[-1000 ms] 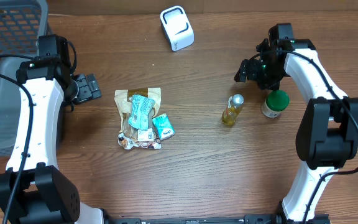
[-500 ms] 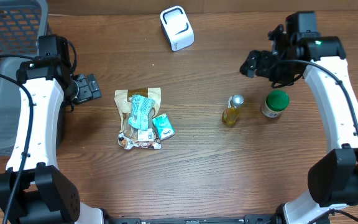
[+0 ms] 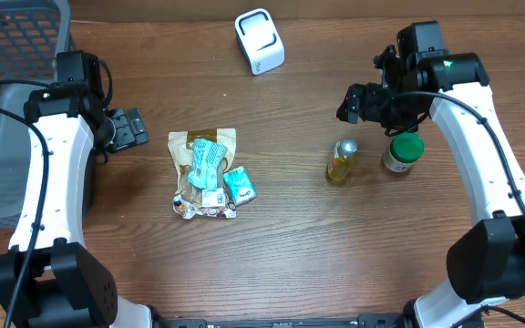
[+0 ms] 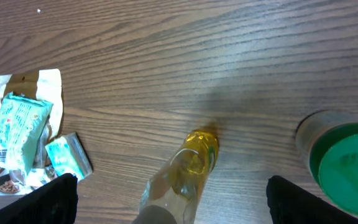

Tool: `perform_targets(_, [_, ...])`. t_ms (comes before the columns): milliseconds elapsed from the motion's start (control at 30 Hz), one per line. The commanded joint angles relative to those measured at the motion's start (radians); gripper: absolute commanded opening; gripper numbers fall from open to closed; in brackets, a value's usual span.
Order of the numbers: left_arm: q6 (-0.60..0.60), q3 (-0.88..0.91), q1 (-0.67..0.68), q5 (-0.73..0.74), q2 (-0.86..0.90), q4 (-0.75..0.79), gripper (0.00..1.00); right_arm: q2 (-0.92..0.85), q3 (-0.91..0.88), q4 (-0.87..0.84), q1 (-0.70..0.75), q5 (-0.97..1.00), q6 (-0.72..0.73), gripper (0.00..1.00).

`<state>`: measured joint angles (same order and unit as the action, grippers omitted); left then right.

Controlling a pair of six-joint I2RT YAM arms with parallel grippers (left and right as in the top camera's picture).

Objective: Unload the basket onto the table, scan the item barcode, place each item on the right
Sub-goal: 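Move the right gripper left over the yellow oil bottle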

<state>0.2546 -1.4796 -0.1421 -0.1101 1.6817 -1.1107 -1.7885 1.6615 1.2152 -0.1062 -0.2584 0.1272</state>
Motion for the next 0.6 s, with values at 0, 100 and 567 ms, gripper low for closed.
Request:
perform_targets(0, [-0.012, -0.020, -0.002, -0.013, -0.016, 0.000, 0.99, 0.069, 0.008, 0.004, -0.013, -0.005, -0.001, 0.94])
perform_targets(100, [-0.012, -0.020, -0.002, -0.013, -0.016, 0.000, 1.00, 0.083, 0.008, 0.011, -0.045, -0.005, -0.001, 0.94])
perform_targets(567, [-0.012, -0.020, -0.002, -0.013, -0.016, 0.000, 1.00, 0.082, -0.009, 0.094, -0.291, 0.374, 0.211, 1.00])
